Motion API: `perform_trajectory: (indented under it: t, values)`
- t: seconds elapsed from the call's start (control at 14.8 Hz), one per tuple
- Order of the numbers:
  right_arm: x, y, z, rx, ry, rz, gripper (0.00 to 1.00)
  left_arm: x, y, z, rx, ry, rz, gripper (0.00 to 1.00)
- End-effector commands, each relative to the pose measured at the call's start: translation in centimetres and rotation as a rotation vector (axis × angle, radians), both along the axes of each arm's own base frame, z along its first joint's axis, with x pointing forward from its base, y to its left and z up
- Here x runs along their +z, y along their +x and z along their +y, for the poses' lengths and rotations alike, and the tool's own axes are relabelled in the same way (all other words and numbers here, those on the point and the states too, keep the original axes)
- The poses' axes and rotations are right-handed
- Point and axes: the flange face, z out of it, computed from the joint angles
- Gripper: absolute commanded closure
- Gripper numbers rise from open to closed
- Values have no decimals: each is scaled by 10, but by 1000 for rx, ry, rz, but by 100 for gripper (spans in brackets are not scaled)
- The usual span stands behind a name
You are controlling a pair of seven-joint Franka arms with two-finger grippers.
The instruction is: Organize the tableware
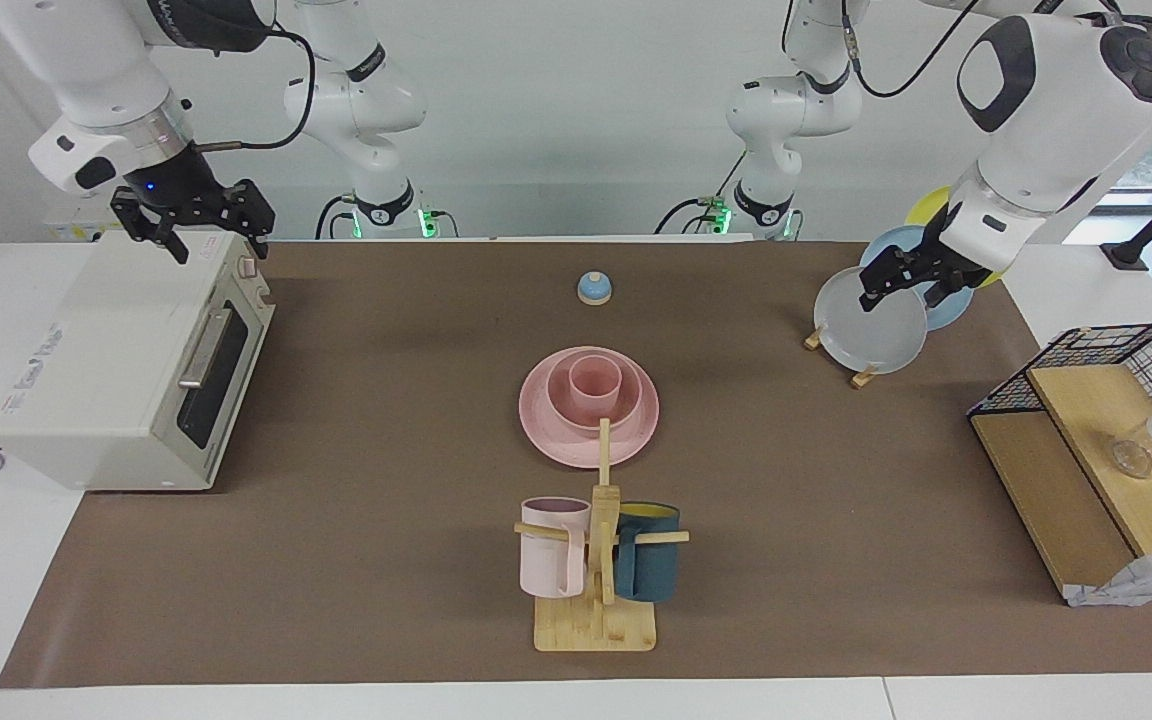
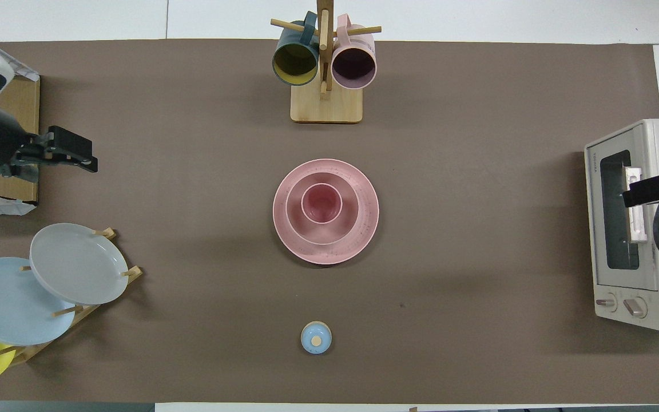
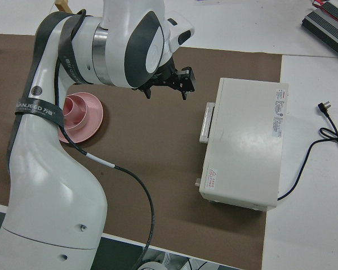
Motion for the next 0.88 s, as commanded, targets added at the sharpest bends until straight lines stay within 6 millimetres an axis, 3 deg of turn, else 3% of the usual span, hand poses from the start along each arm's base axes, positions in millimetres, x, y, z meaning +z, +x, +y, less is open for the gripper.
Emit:
perform_trajectory:
  t: [0.0, 0.14, 0.47, 0.61, 0.81]
  values:
    - [1, -1, 1, -12, 9, 16, 0, 8, -11, 0, -4, 25, -50, 0]
    - [0, -1, 1, -14, 9, 16, 0, 19, -12, 5, -10, 75, -60, 0]
    - [0, -1, 0, -15, 9, 16, 0, 48, -35, 3, -31, 138, 32, 0]
    - [0, -2, -3, -21, 9, 16, 0, 48, -42, -1, -34, 132, 23, 0]
    - [1, 0, 0, -15, 9, 5, 0, 20, -57, -4, 3, 92, 14, 0]
